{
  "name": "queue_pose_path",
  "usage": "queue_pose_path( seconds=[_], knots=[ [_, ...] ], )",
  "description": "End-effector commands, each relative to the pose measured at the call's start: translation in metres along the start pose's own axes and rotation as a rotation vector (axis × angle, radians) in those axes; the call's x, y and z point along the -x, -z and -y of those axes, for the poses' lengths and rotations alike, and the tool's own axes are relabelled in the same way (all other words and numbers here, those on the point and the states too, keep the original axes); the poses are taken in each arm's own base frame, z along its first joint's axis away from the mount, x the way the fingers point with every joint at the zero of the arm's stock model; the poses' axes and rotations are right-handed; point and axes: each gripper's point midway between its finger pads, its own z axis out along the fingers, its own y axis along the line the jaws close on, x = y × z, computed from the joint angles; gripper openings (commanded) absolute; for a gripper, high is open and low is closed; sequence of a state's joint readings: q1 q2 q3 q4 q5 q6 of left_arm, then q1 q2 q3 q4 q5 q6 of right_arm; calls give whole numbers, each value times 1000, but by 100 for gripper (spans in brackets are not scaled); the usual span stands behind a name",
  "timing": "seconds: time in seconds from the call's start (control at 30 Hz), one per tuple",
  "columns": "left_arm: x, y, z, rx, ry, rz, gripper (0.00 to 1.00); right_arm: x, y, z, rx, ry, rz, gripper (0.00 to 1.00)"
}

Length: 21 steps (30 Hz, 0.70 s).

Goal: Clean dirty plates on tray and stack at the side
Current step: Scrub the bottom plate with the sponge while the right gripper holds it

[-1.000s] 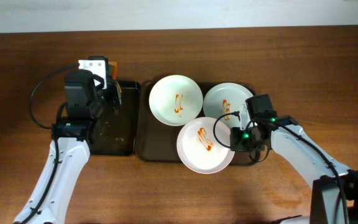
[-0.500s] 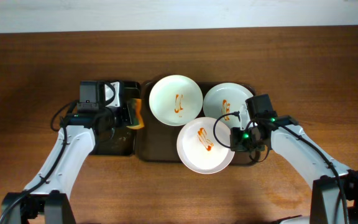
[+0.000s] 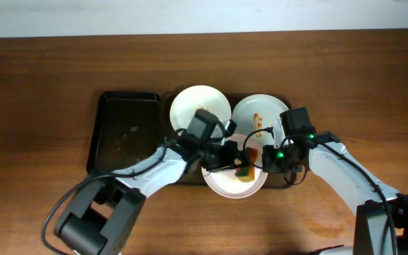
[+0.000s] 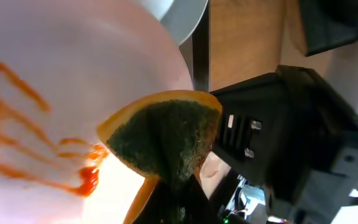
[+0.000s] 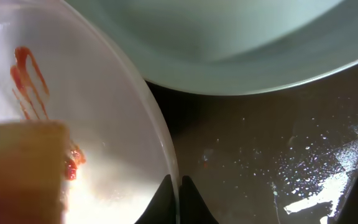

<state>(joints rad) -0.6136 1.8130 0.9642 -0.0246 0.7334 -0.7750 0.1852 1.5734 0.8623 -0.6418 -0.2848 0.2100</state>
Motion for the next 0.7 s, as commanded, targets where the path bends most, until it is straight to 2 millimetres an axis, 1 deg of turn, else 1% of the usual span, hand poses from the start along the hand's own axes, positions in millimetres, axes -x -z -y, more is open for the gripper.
queue_pose_path(
  seconds=[0.0, 0.07, 0.1, 0.13, 0.2, 0.23, 0.27, 0.3, 0.4, 0.43, 0.47, 0.5, 0.53, 0.57, 0.6, 0.63, 0.67],
  knots=[
    [-7, -15, -7, 56, 36, 5, 0, 9, 8, -5, 0, 7, 36, 4],
    [3, -17, -21, 145, 27, 81, 0, 9, 8, -5, 0, 7, 35, 4],
    [11, -14, -32, 211, 29, 134, 0, 9, 8, -5, 0, 7, 34, 4],
    [21, -9, -45, 287, 32, 200, 0, 8, 8, -4, -1, 6, 29, 4],
    [39, 2, -62, 398, 16, 314, 0, 7, 8, -4, -2, 4, 25, 4],
    [46, 8, -69, 447, -15, 355, 0, 6, 8, -4, -2, 4, 23, 4],
    [49, 10, -70, 469, -76, 356, 0, 6, 8, -4, -3, 3, 21, 4],
    [49, 12, -72, 482, -117, 343, 0, 5, 8, -4, -4, 2, 16, 4],
    [20, 26, -89, 589, -137, 214, 0, 4, 8, -3, -5, 1, 13, 4],
    [21, 38, -87, 628, -194, 219, 0, 4, 8, -3, -5, 1, 13, 4],
    [35, 60, -82, 677, -213, 296, 0, 4, 8, -3, -5, 1, 13, 4],
    [44, 74, -71, 668, -219, 350, 0, 4, 8, -3, -5, 1, 13, 4],
    [49, 86, -62, 653, -220, 385, 0, 4, 8, -3, -5, 1, 13, 4],
    [53, 98, -53, 638, -223, 418, 0, 4, 8, -3, -5, 1, 13, 4],
    [55, 120, -37, 621, -244, 459, 0, 4, 8, -3, -5, 1, 13, 4],
    [52, 130, -30, 617, -247, 473, 0, 4, 8, -3, -5, 1, 13, 4],
    [51, 136, -28, 621, -260, 474, 0, 4, 8, -3, -5, 1, 14, 4]
  ],
)
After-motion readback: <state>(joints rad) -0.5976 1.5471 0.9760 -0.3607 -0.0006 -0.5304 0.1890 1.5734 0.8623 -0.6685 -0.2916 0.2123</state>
